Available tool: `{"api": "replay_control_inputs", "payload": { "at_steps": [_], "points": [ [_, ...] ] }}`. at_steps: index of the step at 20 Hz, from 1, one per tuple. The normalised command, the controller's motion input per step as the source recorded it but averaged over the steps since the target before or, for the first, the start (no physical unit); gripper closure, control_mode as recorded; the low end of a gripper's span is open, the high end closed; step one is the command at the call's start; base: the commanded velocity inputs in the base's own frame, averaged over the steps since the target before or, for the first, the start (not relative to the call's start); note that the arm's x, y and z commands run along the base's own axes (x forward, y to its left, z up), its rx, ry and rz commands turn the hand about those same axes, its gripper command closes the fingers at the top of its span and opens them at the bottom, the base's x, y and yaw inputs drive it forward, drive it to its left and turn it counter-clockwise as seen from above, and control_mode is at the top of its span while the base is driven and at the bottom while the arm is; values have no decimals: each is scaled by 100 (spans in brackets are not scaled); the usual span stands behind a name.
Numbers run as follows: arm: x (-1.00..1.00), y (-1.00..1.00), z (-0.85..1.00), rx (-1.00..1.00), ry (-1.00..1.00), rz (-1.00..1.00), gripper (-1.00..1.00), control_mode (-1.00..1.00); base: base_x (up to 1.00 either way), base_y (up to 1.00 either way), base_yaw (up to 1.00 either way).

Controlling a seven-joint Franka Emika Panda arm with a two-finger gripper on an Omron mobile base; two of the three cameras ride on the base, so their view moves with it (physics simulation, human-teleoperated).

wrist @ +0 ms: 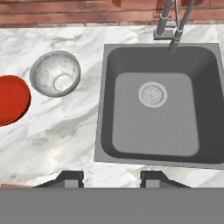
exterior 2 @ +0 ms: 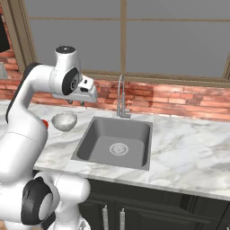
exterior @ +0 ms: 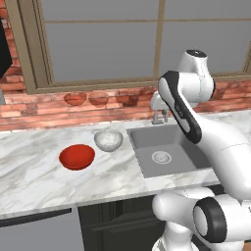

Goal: Rinse each bowl for a few seconds and place them down in the sink or on the counter.

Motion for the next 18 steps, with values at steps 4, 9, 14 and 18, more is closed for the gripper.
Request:
{"api": "replay_control_inputs", "payload": {
  "at_steps": [4,9,14,18],
  "points": [
    [-19,1,0,0,-3,0,-100,-100,0,0,0],
    [-39,0,0,0,-6,-1,-100,-100,0,0,0],
    [-40,0,0,0,-5,-2,-100,-100,0,0,0],
    [-39,-1,0,0,-4,-1,-100,-100,0,0,0]
  ]
}}
